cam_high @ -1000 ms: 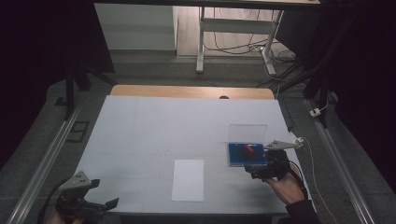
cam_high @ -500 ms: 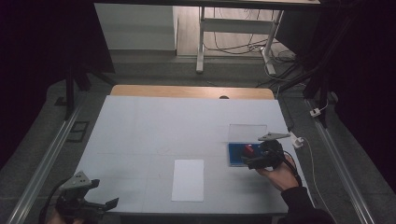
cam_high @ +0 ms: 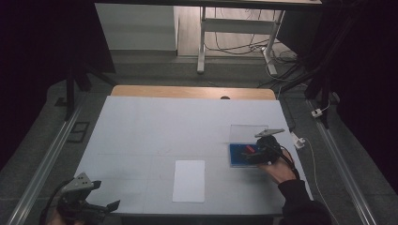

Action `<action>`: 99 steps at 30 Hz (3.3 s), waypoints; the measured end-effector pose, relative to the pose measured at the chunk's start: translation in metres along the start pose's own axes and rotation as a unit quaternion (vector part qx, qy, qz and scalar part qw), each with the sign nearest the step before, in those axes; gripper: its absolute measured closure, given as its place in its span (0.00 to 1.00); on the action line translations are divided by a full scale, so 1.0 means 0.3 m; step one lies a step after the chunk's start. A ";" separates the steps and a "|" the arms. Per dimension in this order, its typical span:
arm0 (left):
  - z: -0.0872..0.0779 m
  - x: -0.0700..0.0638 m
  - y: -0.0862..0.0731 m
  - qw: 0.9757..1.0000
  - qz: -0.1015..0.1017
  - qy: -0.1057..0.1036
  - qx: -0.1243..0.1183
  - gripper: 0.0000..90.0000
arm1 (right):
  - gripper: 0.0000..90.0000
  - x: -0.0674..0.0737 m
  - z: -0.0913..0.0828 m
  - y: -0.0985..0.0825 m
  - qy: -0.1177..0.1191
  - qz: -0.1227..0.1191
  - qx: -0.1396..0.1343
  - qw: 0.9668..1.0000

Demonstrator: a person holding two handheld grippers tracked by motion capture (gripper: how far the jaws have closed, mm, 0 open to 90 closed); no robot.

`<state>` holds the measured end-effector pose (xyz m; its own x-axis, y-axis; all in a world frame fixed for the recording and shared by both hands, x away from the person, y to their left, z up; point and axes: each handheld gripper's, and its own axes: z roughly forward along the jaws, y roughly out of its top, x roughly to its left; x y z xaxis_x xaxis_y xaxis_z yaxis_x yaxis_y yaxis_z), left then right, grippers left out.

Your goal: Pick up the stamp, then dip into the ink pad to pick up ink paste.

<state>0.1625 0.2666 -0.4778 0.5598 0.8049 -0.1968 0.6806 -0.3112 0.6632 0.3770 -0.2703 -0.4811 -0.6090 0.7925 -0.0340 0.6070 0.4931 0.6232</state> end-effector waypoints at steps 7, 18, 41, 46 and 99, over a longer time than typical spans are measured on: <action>0.002 -0.001 0.001 1.000 0.003 0.001 0.003 0.00 | 0.58 -0.006 -0.005 0.014 0.023 -0.004 0.010 1.000; 0.003 -0.003 0.001 1.000 0.007 0.000 0.005 0.00 | 0.87 -0.011 -0.008 0.023 0.029 -0.006 0.013 0.999; -0.004 -0.002 -0.004 1.000 0.003 -0.003 -0.001 0.01 | 0.88 0.003 -0.063 0.034 0.040 -0.017 -0.021 0.999; -0.007 -0.002 -0.007 1.000 0.001 -0.003 -0.004 0.01 | 0.88 0.008 -0.087 0.029 0.045 -0.017 -0.034 0.998; -0.004 0.003 -0.004 1.000 -0.001 -0.008 -0.001 0.02 | 0.89 0.001 -0.007 0.024 0.016 -0.012 0.013 1.000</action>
<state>0.1617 0.2682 -0.4780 0.5652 0.7979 -0.2097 0.6808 -0.3076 0.6647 0.3801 -0.2672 -0.4750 -0.6391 0.7688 -0.0237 0.6045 0.5210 0.6026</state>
